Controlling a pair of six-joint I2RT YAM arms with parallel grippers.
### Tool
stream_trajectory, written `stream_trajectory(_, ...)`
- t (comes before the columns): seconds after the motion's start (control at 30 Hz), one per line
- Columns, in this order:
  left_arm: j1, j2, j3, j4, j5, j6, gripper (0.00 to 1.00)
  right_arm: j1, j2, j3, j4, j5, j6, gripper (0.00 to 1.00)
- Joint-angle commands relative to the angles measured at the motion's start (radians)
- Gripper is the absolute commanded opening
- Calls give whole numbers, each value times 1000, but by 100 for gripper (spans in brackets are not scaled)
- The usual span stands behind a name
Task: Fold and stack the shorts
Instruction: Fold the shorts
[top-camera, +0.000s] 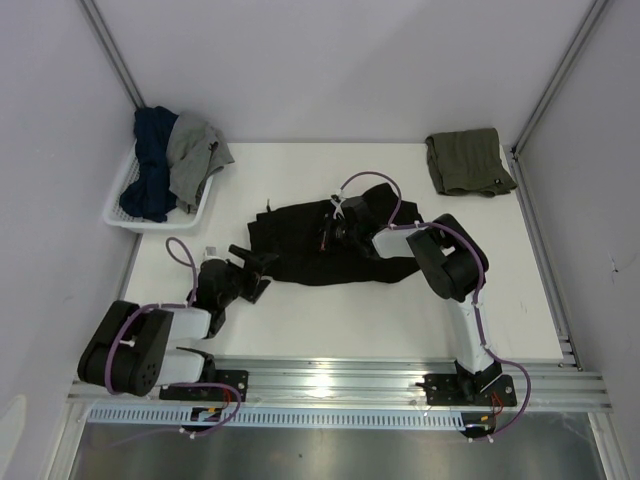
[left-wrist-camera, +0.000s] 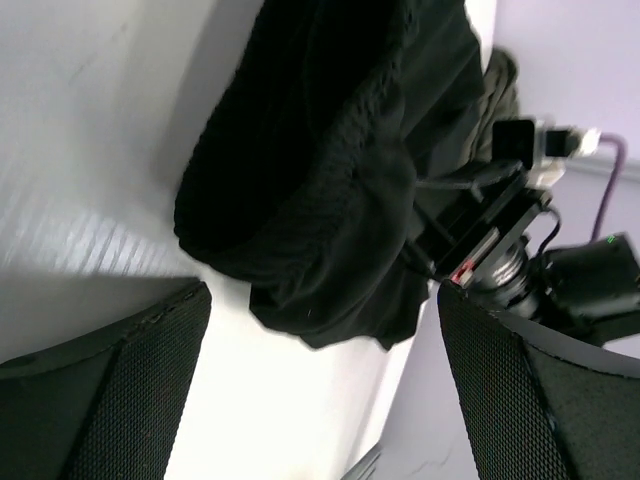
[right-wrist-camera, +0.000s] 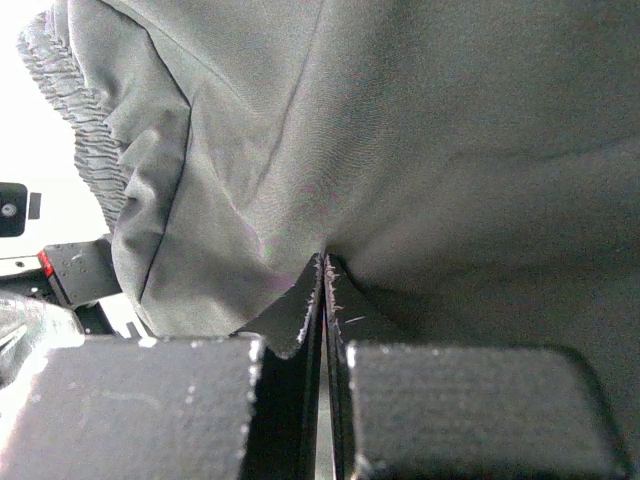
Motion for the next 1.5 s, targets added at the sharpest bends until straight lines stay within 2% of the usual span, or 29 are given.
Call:
stream_trajectory(0.0, -10, 89, -42, 9, -135, -50, 99, -4, -11, -15, -15, 30, -9, 0)
stream_trajectory(0.23, -35, 108, -70, 102, -279, -85, 99, -7, -19, -20, -12, 20, -13, 0)
stream_trajectory(0.6, -61, 237, 7, 191, -339, -128, 96, -7, -35, -26, -14, 25, -10, 0)
stream_trajectory(0.8, -67, 310, 30, 249, -371, -131, 89, -2, -39, -32, -17, 20, -12, 0)
stream_trajectory(0.83, -68, 316, 42, 263, -374, -126, 83, -1, -39, -34, -15, 22, -13, 0)
stream_trajectory(0.93, -73, 338, 53, 291, -385, -107, 73, 1, -39, -46, -9, 20, -12, 0)
stream_trajectory(1.07, -76, 393, 71, 364, -382, -88, 65, 2, -46, -57, -5, 19, -12, 0)
stream_trajectory(1.2, -75, 451, 60, 505, -373, -82, 49, 2, -52, -63, -8, 19, -17, 0)
stream_trajectory(1.27, -75, 456, 56, 528, -386, -70, 44, 2, -60, -68, -8, 19, -20, 0)
stream_trajectory(1.3, -75, 445, 56, 532, -393, -42, 39, 2, -62, -69, -12, 19, -20, 0)
stream_trajectory(1.37, -75, 421, 73, 481, -397, -10, 34, 5, -66, -77, -14, 19, -23, 0)
stream_trajectory(1.43, -76, 370, 89, 438, -406, 38, 24, 7, -68, -83, -14, 20, -27, 0)
stream_trajectory(1.47, -76, 352, 96, 405, -414, 54, 16, 11, -68, -89, -12, 22, -29, 0)
